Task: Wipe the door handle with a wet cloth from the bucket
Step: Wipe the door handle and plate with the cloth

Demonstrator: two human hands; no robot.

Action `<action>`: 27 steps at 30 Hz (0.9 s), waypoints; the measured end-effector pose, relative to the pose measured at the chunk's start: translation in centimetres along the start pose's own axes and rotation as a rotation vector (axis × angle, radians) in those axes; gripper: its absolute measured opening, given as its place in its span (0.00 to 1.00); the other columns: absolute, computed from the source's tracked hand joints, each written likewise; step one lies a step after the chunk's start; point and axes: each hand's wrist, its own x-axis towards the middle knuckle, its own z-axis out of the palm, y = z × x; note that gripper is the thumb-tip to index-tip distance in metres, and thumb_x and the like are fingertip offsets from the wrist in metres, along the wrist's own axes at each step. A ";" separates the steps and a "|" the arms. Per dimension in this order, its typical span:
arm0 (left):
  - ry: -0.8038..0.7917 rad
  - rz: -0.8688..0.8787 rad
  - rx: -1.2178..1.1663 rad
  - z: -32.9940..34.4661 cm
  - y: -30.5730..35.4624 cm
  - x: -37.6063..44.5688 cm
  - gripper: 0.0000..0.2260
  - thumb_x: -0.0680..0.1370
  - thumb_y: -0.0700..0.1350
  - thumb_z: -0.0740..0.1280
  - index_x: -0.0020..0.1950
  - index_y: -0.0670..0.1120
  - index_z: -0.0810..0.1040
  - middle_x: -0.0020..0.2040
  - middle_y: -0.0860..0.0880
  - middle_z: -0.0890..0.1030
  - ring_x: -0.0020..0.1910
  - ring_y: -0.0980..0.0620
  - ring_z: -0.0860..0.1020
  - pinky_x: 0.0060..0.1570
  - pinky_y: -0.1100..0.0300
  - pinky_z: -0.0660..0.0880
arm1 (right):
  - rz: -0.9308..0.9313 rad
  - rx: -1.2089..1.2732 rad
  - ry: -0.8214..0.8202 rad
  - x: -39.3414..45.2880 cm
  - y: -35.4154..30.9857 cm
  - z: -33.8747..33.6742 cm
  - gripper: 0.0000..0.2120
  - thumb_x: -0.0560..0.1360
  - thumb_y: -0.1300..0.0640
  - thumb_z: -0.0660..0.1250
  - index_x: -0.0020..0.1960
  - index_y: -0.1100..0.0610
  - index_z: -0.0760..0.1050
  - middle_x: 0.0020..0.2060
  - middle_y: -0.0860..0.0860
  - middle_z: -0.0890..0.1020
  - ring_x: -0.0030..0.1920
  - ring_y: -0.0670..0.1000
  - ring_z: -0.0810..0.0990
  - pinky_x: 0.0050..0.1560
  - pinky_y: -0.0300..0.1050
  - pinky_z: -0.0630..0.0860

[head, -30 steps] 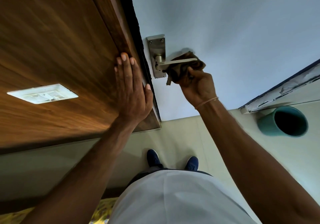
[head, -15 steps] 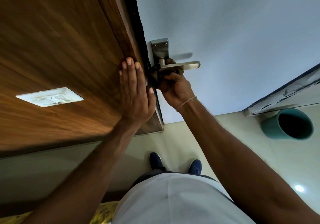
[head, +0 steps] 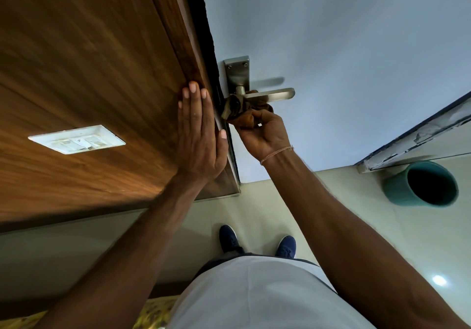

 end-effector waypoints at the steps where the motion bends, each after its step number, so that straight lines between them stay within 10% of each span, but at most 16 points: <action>1: 0.003 0.003 0.001 0.0 0.0 0.0 0.33 0.85 0.50 0.55 0.86 0.35 0.53 0.87 0.36 0.53 0.88 0.41 0.49 0.87 0.40 0.53 | -0.040 -0.015 0.020 0.0 -0.6 -0.1 0.16 0.81 0.71 0.48 0.51 0.61 0.74 0.44 0.57 0.73 0.33 0.48 0.66 0.27 0.36 0.71; 9: 0.006 -0.013 -0.005 0.1 0.3 0.0 0.32 0.85 0.49 0.55 0.86 0.34 0.54 0.86 0.31 0.56 0.88 0.38 0.50 0.87 0.39 0.53 | -0.384 -0.290 0.012 -0.8 -6.8 -1.1 0.23 0.81 0.76 0.52 0.63 0.59 0.79 0.53 0.63 0.81 0.41 0.60 0.85 0.60 0.60 0.82; 14: 0.009 -0.019 -0.007 0.1 0.4 -0.1 0.32 0.86 0.49 0.55 0.85 0.32 0.55 0.86 0.31 0.56 0.87 0.35 0.51 0.86 0.36 0.54 | -0.816 -0.841 0.098 -1.9 -6.6 -1.1 0.18 0.77 0.76 0.63 0.61 0.63 0.82 0.57 0.60 0.87 0.46 0.69 0.86 0.45 0.59 0.83; 17: 0.012 -0.020 -0.001 0.2 0.4 0.0 0.32 0.86 0.49 0.55 0.85 0.32 0.55 0.86 0.31 0.56 0.87 0.36 0.51 0.86 0.37 0.54 | -1.158 -1.382 0.154 -1.8 -6.6 -0.2 0.15 0.76 0.67 0.69 0.56 0.51 0.87 0.49 0.47 0.89 0.49 0.58 0.87 0.50 0.57 0.86; 20: 0.017 -0.021 -0.001 0.1 0.5 0.0 0.32 0.86 0.49 0.55 0.85 0.32 0.54 0.86 0.31 0.56 0.88 0.37 0.50 0.86 0.37 0.54 | -1.413 -1.913 -0.012 -1.4 -5.8 0.7 0.17 0.74 0.67 0.69 0.56 0.51 0.87 0.51 0.46 0.88 0.56 0.55 0.82 0.59 0.44 0.77; 27: 0.016 0.003 0.017 -0.5 0.2 -0.1 0.32 0.85 0.47 0.57 0.86 0.35 0.54 0.86 0.34 0.56 0.88 0.40 0.51 0.87 0.40 0.54 | -1.646 -2.545 -0.356 0.3 -0.8 1.9 0.16 0.79 0.58 0.61 0.53 0.57 0.87 0.52 0.52 0.88 0.65 0.64 0.82 0.62 0.57 0.74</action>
